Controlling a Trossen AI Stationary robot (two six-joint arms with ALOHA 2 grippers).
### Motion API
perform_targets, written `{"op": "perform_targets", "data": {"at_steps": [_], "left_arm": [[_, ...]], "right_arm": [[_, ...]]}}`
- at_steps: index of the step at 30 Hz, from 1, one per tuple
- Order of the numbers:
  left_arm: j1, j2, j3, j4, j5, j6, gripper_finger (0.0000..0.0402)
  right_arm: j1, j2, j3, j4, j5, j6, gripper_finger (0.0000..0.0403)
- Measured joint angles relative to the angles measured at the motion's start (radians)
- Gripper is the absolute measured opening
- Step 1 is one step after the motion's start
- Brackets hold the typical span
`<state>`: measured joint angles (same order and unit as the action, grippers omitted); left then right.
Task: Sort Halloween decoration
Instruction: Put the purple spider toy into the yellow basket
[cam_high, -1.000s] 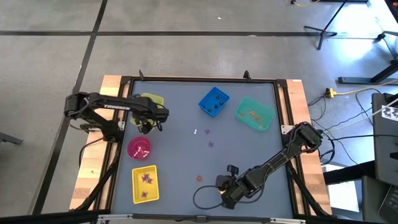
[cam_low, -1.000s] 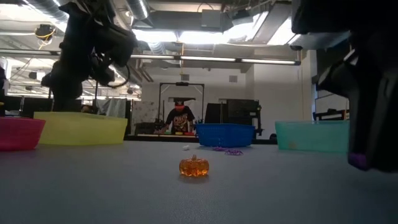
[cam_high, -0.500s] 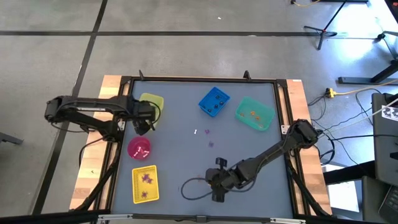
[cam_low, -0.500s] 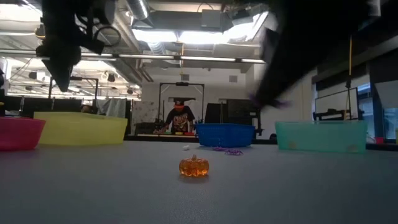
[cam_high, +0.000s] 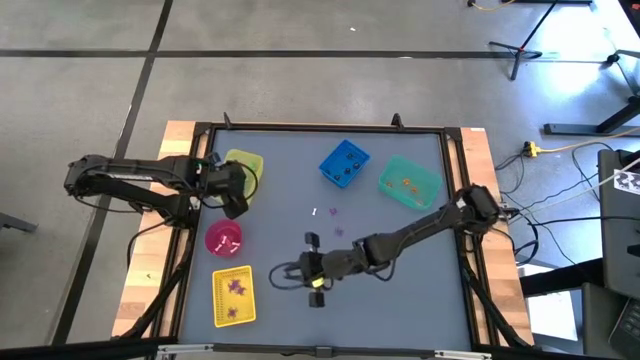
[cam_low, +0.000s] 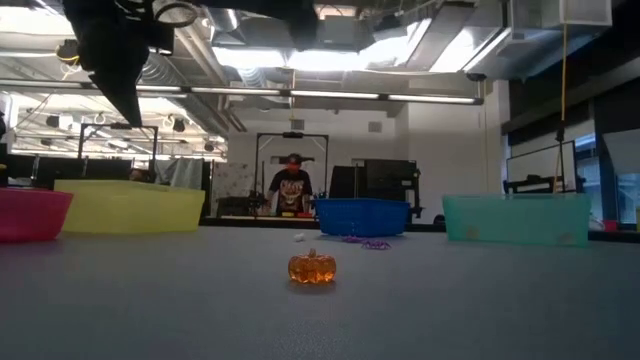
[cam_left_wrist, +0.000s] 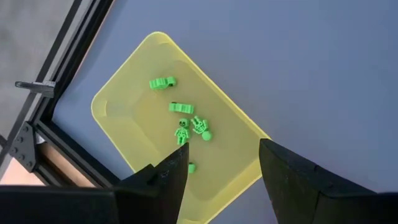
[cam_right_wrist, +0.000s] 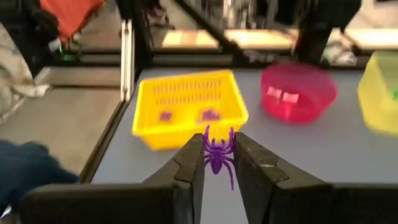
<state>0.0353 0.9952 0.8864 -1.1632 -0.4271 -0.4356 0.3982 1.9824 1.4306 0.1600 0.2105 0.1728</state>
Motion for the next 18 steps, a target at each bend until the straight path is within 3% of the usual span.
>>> {"op": "perform_targets", "data": {"at_steps": [7,14,18], "left_arm": [[0.000,-0.002,0.000,0.009,-0.002,0.000,0.0179],[0.000,-0.001,0.000,0.022,-0.008,0.001,0.0179],[0.000,-0.001,0.000,0.025,-0.009,0.001,0.0179]], "right_arm": [[-0.028,0.100,0.043,0.347,-0.009,-0.050,0.0078],[-0.024,0.309,0.330,0.339,-0.046,-0.051,0.0078],[-0.026,0.415,0.485,0.248,-0.051,-0.050,0.0078]]}}
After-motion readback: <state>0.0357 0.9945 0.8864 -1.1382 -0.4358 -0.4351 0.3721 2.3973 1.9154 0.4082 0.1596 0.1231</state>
